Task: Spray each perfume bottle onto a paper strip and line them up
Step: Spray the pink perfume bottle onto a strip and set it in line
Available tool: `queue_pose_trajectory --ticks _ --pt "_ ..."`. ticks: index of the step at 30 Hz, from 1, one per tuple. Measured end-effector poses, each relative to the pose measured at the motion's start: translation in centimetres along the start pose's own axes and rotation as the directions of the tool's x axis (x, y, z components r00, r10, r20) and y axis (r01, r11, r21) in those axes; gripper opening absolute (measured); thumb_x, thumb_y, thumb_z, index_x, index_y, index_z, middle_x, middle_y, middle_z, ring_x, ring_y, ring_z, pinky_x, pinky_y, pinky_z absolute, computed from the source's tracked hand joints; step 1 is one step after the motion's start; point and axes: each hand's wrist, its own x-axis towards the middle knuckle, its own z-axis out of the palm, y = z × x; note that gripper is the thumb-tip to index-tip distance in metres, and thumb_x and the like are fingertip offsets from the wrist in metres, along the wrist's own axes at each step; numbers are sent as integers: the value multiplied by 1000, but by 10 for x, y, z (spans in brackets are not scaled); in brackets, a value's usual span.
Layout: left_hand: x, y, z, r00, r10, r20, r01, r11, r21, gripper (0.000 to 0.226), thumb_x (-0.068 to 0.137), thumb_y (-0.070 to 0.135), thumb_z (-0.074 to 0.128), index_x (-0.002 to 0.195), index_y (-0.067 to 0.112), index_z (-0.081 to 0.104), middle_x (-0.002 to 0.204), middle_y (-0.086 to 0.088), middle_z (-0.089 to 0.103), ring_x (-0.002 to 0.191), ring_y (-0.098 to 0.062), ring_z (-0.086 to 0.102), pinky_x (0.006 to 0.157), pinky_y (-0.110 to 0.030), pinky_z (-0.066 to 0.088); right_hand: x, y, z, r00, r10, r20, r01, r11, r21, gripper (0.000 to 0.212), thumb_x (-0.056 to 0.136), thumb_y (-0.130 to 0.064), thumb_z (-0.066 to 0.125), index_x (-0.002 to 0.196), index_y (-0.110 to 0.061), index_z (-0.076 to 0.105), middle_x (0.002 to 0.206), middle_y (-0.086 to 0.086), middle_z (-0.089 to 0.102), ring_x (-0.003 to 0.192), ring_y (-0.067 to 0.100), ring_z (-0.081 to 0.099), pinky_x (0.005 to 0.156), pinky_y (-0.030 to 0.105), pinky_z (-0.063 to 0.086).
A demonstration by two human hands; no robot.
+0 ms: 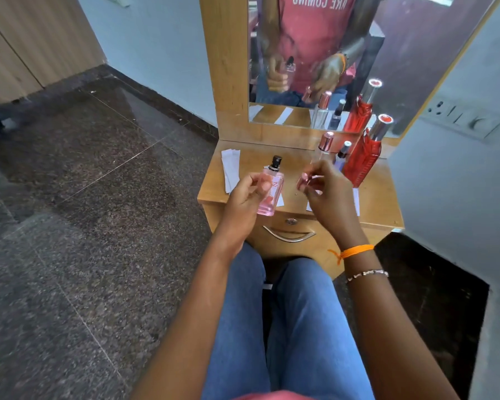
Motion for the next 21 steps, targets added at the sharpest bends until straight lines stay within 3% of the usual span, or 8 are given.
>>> queue_pose_trajectory --ticks 3,7,9,12,15,17,19,21 --pt "1 -2 -1 1000 3 -7 -2 1000 15 8 93 23 54 98 24 60 97 2 65 84 -14 61 75 -28 49 -4 14 17 1000 -25 5 26 986 -164 20 72 10 56 84 -6 55 89 11 58 77 28 57 72 45 50" --pt "1 -1 -1 999 17 -28 -16 999 49 12 86 31 57 96 30 63 99 5 66 93 -13 60 87 -33 47 -7 17 25 999 12 32 -4 969 -248 26 77 7 58 102 -3 58 98 15 60 89 33 56 74 33 41" --pt "2 -2 -1 999 27 -40 -24 997 69 9 89 27 58 95 32 63 97 8 65 94 -11 59 90 -34 46 -8 13 21 999 -27 -20 21 962 -272 39 80 3 57 117 -6 53 110 14 60 101 31 55 83 31 40" --pt "5 0 1 998 43 -41 -40 996 76 12 90 23 57 95 32 63 98 7 64 93 -9 59 89 -30 46 -17 -6 10 995 -66 -73 64 997 -35 46 79 6 53 123 -9 50 108 5 61 100 16 57 88 30 47" --pt "10 1 4 999 45 -1 -44 992 119 14 88 26 59 101 29 64 102 5 67 98 -15 62 90 -33 48 -28 -21 3 985 16 169 -71 943 325 49 79 8 53 122 -12 45 106 -4 62 94 6 62 80 21 53" --pt "14 1 5 999 27 31 -32 983 180 19 85 31 61 103 30 66 104 4 69 100 -20 64 91 -37 50 -29 -18 3 979 51 196 -108 951 290 51 78 7 62 120 -16 45 104 -9 63 91 7 63 76 19 54" --pt "18 1 6 996 -4 88 -16 974 226 24 84 36 60 106 28 67 106 4 70 100 -23 65 92 -40 50 -26 -12 3 989 96 116 -119 969 217 49 75 4 70 112 -20 49 93 -14 63 84 6 64 73 18 52" --pt "26 3 7 997 4 81 -27 960 280 27 90 32 55 112 20 66 112 2 66 102 -18 63 93 -33 48 -25 -8 1 986 133 103 -153 964 218 41 75 2 70 105 -19 52 88 -8 65 79 8 63 71 21 51"
